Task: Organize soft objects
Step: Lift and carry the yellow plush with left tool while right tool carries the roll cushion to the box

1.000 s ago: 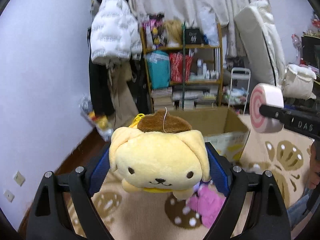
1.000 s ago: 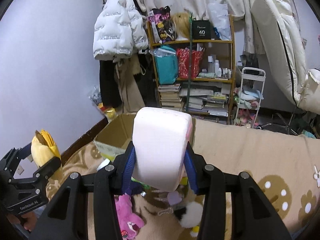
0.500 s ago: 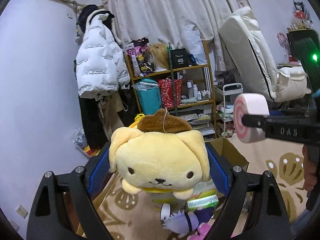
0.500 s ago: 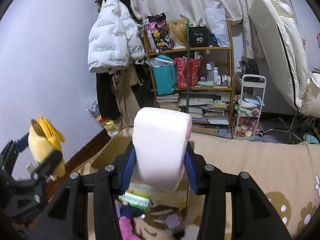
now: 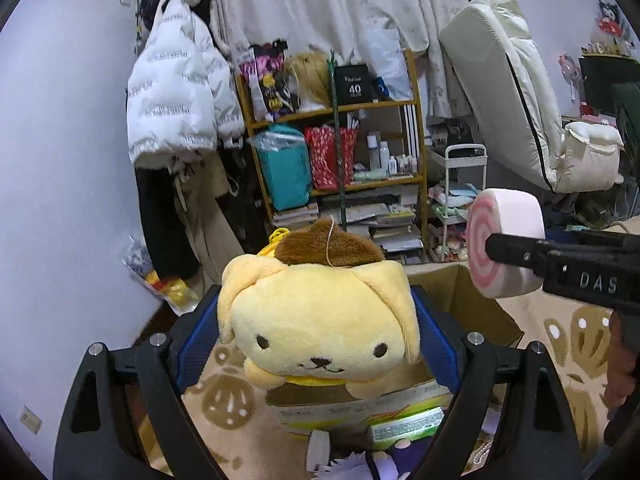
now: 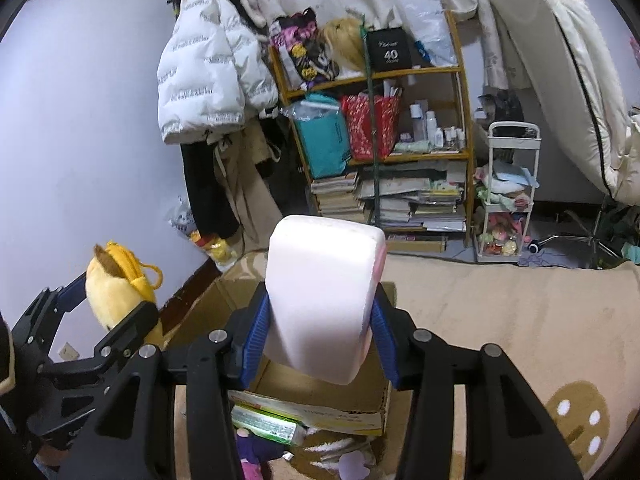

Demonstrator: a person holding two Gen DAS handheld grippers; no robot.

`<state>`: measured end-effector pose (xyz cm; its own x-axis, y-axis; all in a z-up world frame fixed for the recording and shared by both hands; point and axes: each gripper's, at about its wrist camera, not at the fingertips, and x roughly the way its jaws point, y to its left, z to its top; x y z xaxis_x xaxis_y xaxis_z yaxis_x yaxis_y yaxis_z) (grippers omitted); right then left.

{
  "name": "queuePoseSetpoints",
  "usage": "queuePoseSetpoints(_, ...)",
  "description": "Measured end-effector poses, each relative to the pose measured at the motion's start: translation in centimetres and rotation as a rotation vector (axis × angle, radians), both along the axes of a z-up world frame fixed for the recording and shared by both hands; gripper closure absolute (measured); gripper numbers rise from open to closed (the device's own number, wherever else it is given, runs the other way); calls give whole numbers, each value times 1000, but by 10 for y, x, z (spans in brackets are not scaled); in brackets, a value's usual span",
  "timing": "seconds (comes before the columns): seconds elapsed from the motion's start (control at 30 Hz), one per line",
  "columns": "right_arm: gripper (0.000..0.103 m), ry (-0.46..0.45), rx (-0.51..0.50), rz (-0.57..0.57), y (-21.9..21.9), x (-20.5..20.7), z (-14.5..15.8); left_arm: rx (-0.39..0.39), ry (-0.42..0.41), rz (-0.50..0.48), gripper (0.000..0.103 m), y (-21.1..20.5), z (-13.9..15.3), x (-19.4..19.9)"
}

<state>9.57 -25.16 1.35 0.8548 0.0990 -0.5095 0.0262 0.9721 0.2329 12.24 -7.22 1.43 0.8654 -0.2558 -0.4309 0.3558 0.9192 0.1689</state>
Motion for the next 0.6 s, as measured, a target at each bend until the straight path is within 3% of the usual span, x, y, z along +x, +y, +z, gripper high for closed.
queuePoseSetpoints(0.2, 51, 49, -61, 34, 5, 15, -24, -16, 87, 5, 14, 2, -26, 19)
queuePoseSetpoints(0.6, 49, 119, -29, 44, -4, 28, -50, -32, 176, 23, 10, 4, -46, 38)
